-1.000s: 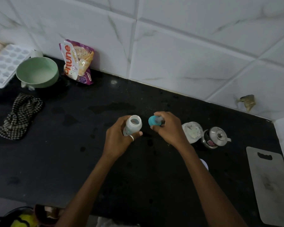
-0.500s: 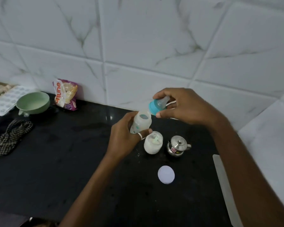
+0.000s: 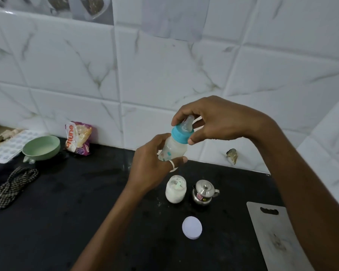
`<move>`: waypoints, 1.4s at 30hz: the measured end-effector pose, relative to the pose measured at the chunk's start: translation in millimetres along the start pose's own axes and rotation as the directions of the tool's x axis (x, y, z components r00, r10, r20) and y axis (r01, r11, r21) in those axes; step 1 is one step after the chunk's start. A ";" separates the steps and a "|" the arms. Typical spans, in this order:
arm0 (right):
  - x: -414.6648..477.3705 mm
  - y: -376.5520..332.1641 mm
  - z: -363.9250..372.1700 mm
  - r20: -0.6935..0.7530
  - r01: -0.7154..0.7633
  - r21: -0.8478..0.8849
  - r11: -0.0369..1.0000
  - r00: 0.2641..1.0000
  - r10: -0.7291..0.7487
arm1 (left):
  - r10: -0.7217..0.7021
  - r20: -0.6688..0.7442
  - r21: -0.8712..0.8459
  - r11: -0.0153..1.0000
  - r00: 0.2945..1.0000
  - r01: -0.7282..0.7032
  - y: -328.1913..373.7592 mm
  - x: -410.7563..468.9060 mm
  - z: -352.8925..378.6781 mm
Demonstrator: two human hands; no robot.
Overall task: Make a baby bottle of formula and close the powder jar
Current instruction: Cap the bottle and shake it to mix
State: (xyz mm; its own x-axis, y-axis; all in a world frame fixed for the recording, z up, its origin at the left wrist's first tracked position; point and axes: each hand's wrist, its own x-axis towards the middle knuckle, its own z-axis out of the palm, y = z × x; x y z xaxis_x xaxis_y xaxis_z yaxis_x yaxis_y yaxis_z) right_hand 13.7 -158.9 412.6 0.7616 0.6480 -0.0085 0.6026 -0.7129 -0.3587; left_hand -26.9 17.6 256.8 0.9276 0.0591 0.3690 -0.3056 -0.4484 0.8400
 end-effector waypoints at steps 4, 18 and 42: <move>7.9 -5.0 6.3 0.008 0.006 -0.011 1.000 1.000 -0.005 | -0.017 0.016 -0.008 1.000 1.000 0.018 -1.5 1.7 -7.7; 26.0 -20.3 21.7 0.012 -0.028 -0.057 0.998 1.000 0.029 | -0.045 0.025 -0.022 0.999 0.999 0.046 -14.5 3.5 -23.2; 29.9 -29.2 42.8 -0.150 -0.249 -0.156 0.956 0.962 0.226 | -0.083 -0.046 -0.094 0.993 0.996 0.078 -23.8 -1.6 -18.7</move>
State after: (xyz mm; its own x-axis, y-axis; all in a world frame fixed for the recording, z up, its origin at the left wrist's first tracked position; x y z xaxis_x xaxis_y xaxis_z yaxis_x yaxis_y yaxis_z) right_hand 8.7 -107.2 382.9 0.9051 0.4221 0.0509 0.4235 -0.8845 -0.1956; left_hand -25.1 44.8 243.7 0.9388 0.1368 0.3161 -0.2510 -0.3567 0.8999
